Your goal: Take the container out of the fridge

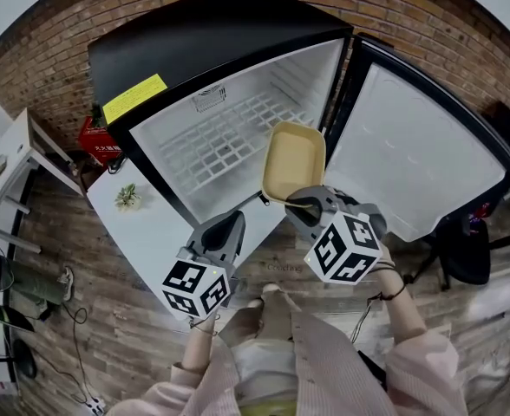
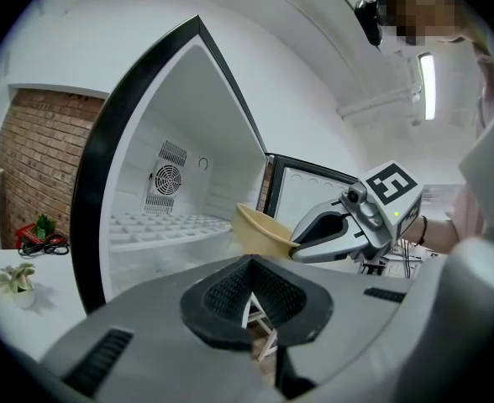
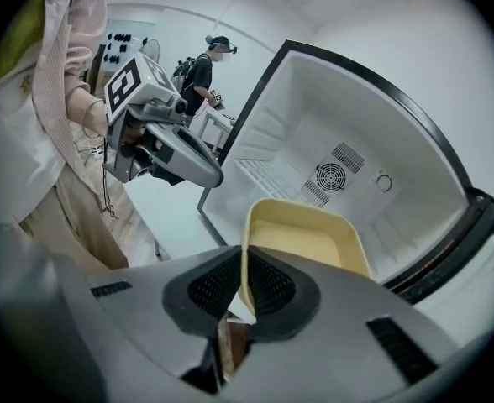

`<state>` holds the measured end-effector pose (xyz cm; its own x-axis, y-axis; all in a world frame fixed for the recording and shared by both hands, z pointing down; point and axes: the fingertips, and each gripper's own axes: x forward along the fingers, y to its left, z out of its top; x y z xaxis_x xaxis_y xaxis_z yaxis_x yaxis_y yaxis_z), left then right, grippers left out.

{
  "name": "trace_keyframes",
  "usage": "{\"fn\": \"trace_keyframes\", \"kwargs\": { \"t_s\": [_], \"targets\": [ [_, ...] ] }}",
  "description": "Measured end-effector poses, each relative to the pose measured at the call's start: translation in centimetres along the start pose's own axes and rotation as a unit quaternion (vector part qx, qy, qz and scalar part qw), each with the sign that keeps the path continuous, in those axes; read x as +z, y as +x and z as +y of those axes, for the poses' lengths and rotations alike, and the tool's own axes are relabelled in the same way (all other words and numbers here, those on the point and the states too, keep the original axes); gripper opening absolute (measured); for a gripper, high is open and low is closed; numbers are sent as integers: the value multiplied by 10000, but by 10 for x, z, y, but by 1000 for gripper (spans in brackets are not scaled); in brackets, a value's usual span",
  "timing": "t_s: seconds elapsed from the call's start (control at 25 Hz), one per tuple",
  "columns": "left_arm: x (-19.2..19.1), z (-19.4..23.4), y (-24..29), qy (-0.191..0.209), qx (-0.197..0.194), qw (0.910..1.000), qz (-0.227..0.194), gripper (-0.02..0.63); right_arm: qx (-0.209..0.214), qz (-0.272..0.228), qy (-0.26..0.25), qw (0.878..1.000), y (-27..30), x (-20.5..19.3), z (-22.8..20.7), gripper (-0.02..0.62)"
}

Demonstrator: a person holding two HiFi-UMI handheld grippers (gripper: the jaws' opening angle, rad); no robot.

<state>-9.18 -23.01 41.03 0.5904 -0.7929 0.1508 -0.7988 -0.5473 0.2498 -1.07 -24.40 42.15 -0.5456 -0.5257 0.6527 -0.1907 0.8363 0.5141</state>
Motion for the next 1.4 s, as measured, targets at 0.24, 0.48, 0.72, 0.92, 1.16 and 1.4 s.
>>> {"fn": "trace_keyframes", "kwargs": {
  "t_s": [0.24, 0.48, 0.72, 0.92, 1.16, 1.4],
  "targets": [
    [-4, 3, -2, 18, 61, 10000, 39, -10, -15, 31, 161, 9999, -4, -10, 16, 23],
    [-6, 7, -2, 25, 239, 9997, 36, -10, 96, -2, 333, 9994, -3, -19, 33, 23],
    [-17, 9, -4, -81, 435, 9989, 152, -9, 251, -21, 543, 9982, -1, -31, 44, 23],
    [-24, 11, -5, -159, 602, 9979, 177, -10, 385, -29, 698, 9968, 3, -40, 49, 21],
    [-22, 13, -4, -176, 744, 9970, 125, -11, 529, -62, 699, 9961, 7, -44, 49, 21],
    [-20, 14, -1, -137, 835, 9964, 89, -9, 574, -133, 622, 9963, 7, -44, 46, 21]
  ]
}}
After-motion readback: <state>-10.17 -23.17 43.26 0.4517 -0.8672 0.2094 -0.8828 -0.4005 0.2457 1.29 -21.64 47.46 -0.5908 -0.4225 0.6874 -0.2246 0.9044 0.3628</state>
